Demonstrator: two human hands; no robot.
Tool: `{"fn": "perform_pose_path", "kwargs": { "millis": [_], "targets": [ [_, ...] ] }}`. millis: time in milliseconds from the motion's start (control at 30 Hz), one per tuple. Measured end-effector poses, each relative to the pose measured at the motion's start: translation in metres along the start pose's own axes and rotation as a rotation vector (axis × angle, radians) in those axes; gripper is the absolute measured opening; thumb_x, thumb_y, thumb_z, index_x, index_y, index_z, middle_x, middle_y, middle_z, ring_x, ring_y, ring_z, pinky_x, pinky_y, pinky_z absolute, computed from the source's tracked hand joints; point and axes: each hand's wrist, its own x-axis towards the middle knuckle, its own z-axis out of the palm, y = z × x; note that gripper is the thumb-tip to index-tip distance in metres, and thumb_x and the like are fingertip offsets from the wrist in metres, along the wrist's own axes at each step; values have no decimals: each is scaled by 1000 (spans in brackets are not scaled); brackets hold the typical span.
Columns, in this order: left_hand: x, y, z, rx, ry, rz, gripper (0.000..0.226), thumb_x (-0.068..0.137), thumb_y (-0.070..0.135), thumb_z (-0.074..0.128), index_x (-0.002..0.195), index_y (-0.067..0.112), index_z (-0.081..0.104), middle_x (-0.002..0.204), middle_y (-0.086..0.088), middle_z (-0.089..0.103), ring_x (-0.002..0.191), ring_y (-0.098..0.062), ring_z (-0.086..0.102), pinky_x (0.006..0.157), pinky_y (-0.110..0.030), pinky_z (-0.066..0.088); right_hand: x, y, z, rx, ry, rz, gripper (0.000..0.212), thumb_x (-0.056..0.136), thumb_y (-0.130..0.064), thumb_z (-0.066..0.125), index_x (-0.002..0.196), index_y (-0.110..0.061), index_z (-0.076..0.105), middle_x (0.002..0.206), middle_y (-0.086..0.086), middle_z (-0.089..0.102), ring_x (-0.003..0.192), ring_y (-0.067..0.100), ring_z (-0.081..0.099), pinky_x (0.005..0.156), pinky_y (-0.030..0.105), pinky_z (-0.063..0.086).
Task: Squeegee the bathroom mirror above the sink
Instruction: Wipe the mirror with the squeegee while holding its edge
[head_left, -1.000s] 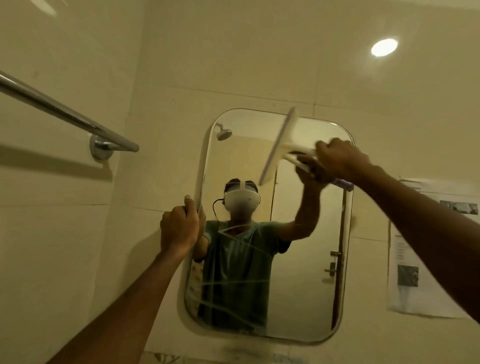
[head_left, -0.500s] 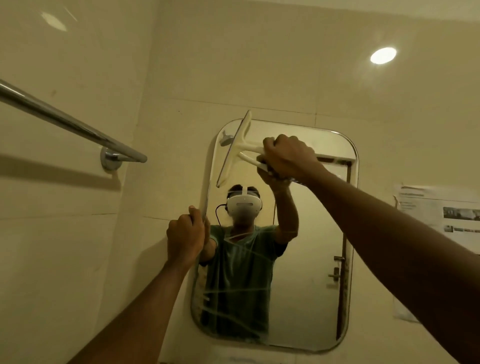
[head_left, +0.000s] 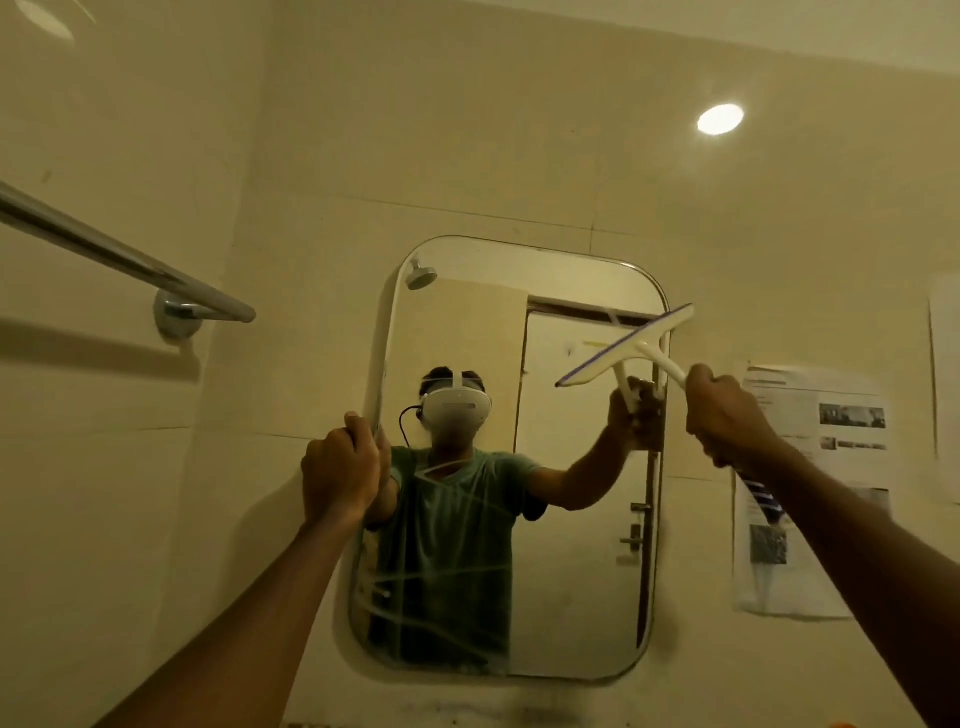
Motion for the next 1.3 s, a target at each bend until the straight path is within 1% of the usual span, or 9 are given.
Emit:
{"fn": "perform_pose_path", "kwargs": {
  "millis": [133,200,300,467,633,800,967,1167,1300],
  "targets": [
    [2,3,-4,1,-32,-12,62,103,32,23,79,-6,66,71,-19,63,70,-29,60,66,-29,40,-5,-37,-12,304,-43,-15,67,92,-67,30,78,-7,55,59,4,48,45,15,37,43,23,35],
    [2,4,-4,8,-39,-16,61,103,32,24,83,-8,67,79,-24,66,76,-32,62,67,-30,41,-1,-66,-16,417,-60,-64,54,95,-59,38,82,-9,55,63,4,50,47,14,39,45,23,36],
    [3,4,-6,22,-56,-31,63,102,34,23,85,-7,67,84,-26,67,83,-37,62,68,-32,41,5,-97,-10,368,-34,-201,35,100,-39,40,90,-10,56,71,5,52,50,14,44,44,24,39],
    [3,3,-8,4,-63,-1,62,103,32,25,80,-6,67,77,-22,66,71,-27,56,66,-29,38,3,-105,5,161,20,-305,43,103,-42,29,82,-11,52,69,9,55,52,22,55,53,37,54],
    [2,-2,-7,-33,-77,35,62,102,33,24,59,6,60,58,-9,59,56,-23,56,50,-21,31,-11,-79,23,128,77,-307,46,103,-43,29,76,-14,50,59,5,50,40,14,48,38,25,46],
    [1,2,-9,-14,-76,13,63,102,34,25,78,-6,67,80,-25,68,79,-38,62,66,-30,40,-48,-50,40,113,31,-198,47,103,-43,29,78,-10,51,59,3,51,37,10,48,36,22,42],
    [5,9,-16,16,-136,-46,62,102,36,23,94,-8,66,99,-31,65,97,-40,58,78,-37,44,-33,-83,3,49,19,-206,51,102,-46,32,81,-6,55,66,8,55,48,17,51,44,28,46],
    [5,5,-12,12,-109,-20,62,102,35,24,85,-6,67,87,-27,67,82,-34,59,69,-33,40,9,-120,-8,14,57,-262,47,102,-45,32,79,-9,53,64,5,51,47,16,48,45,26,43],
    [4,6,-14,2,-138,-16,63,102,36,22,87,-6,66,89,-25,65,84,-30,55,72,-32,39,0,-106,6,50,45,-194,42,102,-43,31,87,-9,52,65,5,52,48,15,49,42,25,42]
  ]
}}
